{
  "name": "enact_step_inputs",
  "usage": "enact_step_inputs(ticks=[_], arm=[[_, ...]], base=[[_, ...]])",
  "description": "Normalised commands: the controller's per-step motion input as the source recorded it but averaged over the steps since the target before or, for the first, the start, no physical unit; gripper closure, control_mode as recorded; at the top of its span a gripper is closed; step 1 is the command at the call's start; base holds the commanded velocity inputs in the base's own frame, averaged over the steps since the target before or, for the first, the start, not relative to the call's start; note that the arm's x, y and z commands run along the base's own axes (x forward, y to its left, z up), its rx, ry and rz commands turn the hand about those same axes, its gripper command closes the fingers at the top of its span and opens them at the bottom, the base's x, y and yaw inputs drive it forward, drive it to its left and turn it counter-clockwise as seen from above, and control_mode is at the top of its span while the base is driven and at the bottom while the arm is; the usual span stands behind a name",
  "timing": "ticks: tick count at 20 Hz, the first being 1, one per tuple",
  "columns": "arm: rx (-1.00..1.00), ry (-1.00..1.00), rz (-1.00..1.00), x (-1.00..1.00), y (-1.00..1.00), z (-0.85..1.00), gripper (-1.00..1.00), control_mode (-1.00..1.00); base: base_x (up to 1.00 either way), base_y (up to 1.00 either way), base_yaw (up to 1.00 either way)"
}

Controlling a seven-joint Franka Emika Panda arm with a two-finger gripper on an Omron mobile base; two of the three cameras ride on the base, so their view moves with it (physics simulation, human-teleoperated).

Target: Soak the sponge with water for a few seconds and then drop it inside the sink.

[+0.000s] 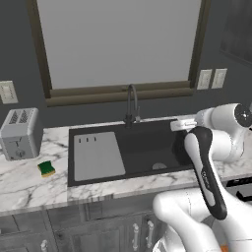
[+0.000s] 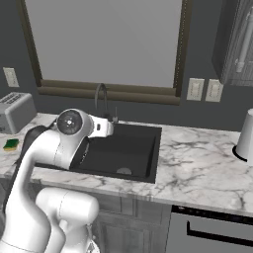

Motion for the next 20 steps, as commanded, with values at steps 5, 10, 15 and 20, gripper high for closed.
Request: enact_step_inputs(ticks=[5, 10, 15, 20], arm=[[0.00, 0.00, 0.03, 0.07, -0.07, 0.00, -1.00, -1.00], [0.00, 0.00, 0.02, 0.08, -0.02, 0.00, -1.00, -1.00], [0.00, 0.00, 0.01, 0.07, 0.00, 0.00, -1.00, -1.00], [0.00, 0.00, 0.01, 0.10, -0.02, 0.00, -1.00, -1.00]], base=[[0.00, 0.00, 0.00], [0.00, 0.00, 0.00], [0.00, 0.00, 0.00], [0.00, 0.00, 0.00]])
